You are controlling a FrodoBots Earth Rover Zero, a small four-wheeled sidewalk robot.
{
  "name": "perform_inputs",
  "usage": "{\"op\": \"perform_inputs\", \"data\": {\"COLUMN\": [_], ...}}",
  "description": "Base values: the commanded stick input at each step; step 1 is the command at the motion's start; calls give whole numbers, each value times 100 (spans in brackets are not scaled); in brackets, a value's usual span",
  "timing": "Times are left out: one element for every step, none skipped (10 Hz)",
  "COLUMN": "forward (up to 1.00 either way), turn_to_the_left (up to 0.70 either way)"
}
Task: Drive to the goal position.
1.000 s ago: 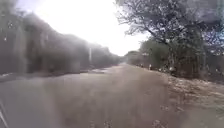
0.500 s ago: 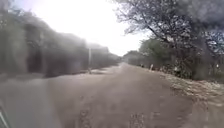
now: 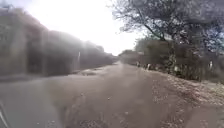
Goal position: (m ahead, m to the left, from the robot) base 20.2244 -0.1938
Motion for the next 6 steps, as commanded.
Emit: {"op": "perform_inputs", "data": {"forward": [100, 100, 100, 100, 100, 100], "turn_to_the_left": [0, 0, 0, 0, 0, 0]}}
